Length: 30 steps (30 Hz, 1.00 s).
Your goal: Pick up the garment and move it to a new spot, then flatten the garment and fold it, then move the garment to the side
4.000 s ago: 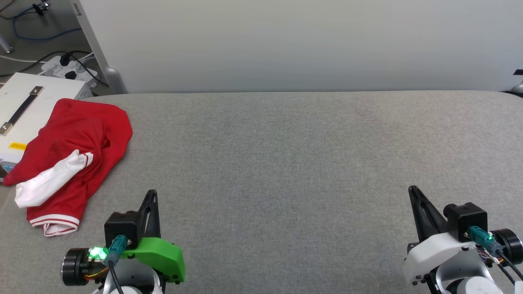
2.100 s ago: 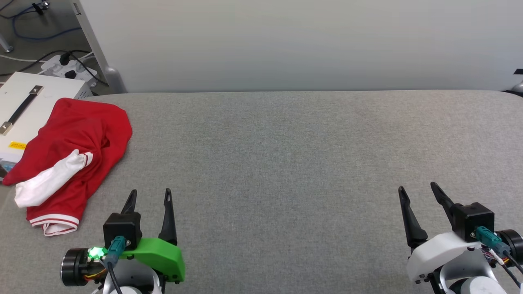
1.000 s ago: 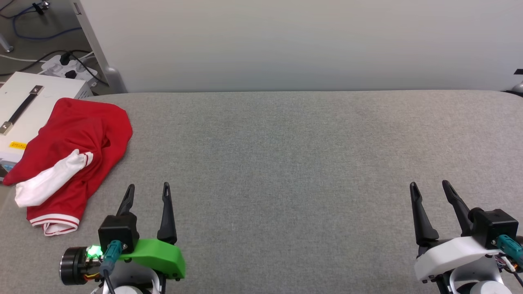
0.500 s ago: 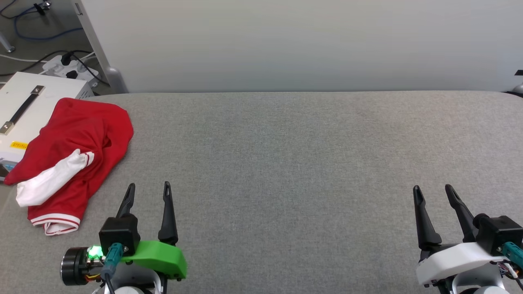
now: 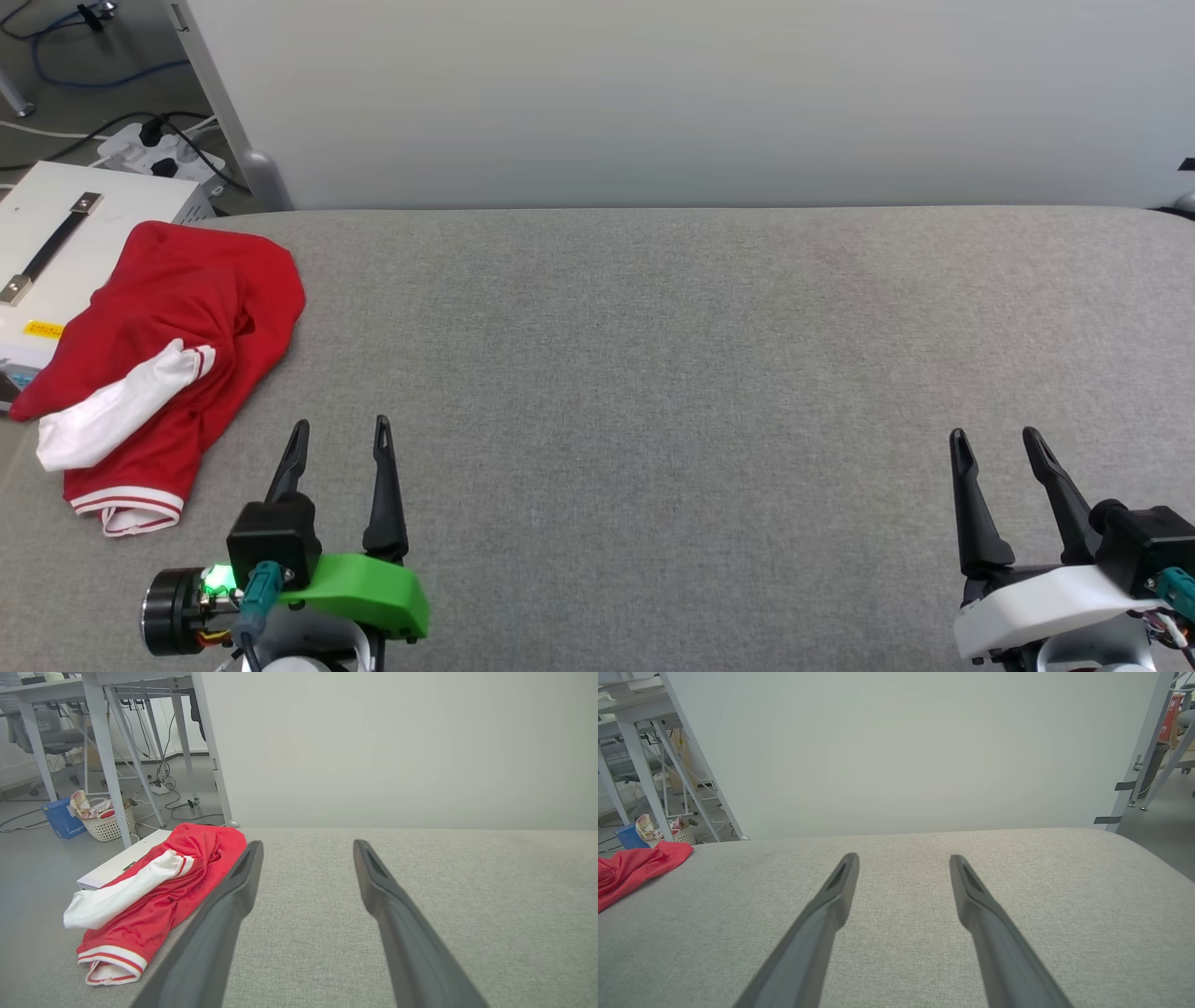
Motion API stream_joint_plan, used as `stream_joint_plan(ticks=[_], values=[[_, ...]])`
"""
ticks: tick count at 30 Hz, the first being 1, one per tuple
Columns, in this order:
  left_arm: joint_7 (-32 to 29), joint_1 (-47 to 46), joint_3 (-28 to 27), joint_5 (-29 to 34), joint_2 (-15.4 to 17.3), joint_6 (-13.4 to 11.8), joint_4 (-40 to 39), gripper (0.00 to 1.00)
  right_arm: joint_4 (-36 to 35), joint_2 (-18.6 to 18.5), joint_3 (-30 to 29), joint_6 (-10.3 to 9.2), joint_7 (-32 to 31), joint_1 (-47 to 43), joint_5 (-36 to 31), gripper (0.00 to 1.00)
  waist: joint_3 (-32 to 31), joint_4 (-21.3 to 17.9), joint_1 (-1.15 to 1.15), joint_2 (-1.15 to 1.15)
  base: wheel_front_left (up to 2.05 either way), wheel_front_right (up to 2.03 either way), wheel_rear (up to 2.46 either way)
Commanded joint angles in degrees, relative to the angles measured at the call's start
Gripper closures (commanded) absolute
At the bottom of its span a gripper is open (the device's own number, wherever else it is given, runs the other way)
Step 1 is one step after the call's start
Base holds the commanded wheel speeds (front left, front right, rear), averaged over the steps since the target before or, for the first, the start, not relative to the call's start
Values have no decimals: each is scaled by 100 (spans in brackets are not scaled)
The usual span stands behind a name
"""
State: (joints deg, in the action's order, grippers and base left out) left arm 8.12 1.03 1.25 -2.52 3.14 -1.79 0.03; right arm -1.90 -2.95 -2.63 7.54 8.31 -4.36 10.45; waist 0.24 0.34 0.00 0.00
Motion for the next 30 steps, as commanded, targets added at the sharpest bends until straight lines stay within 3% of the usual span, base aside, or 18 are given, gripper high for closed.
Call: stream_joint_plan(ticks=[1,30], values=[[70,56,1,-34,-15,-35,13,0,-31,4,8,-3,61,-75,70,0,0,3,0,0,0,0,0],[415,84,52,-88,-21,-96,131,0,-50,6,141,-4,400,-258,128,0,29,121,0,0,0,0,0]])
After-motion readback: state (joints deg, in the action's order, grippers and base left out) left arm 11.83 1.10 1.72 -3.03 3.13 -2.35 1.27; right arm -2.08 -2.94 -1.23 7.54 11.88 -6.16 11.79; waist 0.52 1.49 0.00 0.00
